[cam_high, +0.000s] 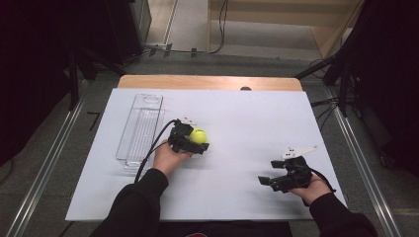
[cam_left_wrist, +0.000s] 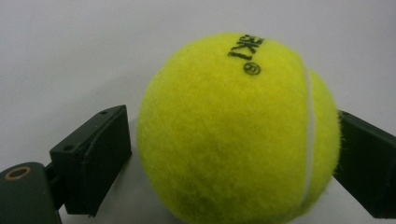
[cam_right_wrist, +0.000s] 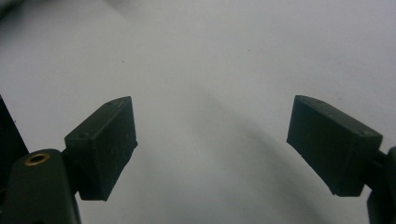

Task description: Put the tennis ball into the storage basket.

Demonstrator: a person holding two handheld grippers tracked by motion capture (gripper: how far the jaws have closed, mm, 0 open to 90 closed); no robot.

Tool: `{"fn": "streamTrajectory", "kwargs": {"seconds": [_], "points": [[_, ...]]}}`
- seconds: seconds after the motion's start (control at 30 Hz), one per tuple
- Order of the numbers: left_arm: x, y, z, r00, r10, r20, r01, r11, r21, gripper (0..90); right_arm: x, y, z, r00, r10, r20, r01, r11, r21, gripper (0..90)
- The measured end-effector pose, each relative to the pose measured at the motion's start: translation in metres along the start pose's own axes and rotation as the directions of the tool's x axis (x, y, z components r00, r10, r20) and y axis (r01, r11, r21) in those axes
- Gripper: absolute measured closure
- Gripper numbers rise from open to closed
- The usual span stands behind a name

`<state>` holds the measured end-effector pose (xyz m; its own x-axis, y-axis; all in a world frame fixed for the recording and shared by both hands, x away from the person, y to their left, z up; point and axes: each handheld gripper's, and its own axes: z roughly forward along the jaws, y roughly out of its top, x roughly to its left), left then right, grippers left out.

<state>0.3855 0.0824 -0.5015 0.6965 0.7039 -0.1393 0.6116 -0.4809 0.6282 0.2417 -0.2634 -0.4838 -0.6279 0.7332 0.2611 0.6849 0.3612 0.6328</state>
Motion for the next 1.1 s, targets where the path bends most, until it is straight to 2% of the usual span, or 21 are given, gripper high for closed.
{"fn": "streamTrajectory", "kwargs": {"seconds": [0.07,0.13,0.2,0.23,0.33,0.43,1.1], "points": [[-0.0005,-0.0007,-0.0010,0.9996,0.010,-0.026,-0.010,0.9999,-0.009,11.6,0.0000,0.0000,0.0000,1.0000,0.001,0.001,-0.001,1.000,0.003,13.7],[0.0001,-0.0012,-0.0013,0.9997,0.014,-0.018,-0.015,0.9998,-0.016,16.8,-0.0001,0.0000,0.0001,1.0000,0.000,0.002,0.000,1.000,0.003,13.7],[0.0002,-0.0013,-0.0023,0.9999,0.013,0.009,-0.013,0.9996,-0.024,21.7,-0.0001,0.0000,0.0001,1.0000,-0.001,0.003,0.001,1.000,0.003,13.7],[-0.0006,-0.0013,-0.0020,0.9999,0.012,0.007,-0.012,0.9996,-0.026,25.2,-0.0001,0.0000,0.0001,1.0000,-0.001,0.003,0.001,1.000,0.003,13.7],[-0.0014,-0.0015,-0.0016,0.9997,0.025,0.001,-0.025,0.9993,-0.028,25.4,-0.0001,0.0000,0.0001,1.0000,-0.003,0.004,0.003,1.000,0.004,13.7],[0.0006,-0.0016,-0.0017,0.9998,0.009,0.015,-0.009,0.9994,-0.033,25.7,-0.0002,-0.0001,0.0001,1.0000,-0.004,0.004,0.004,1.000,0.003,13.7],[0.0005,-0.0009,-0.0021,0.9999,0.002,0.016,-0.002,0.9995,-0.030,26.1,0.0002,-0.0001,0.0007,1.0000,-0.006,0.002,0.006,1.000,0.006,13.7]]}}
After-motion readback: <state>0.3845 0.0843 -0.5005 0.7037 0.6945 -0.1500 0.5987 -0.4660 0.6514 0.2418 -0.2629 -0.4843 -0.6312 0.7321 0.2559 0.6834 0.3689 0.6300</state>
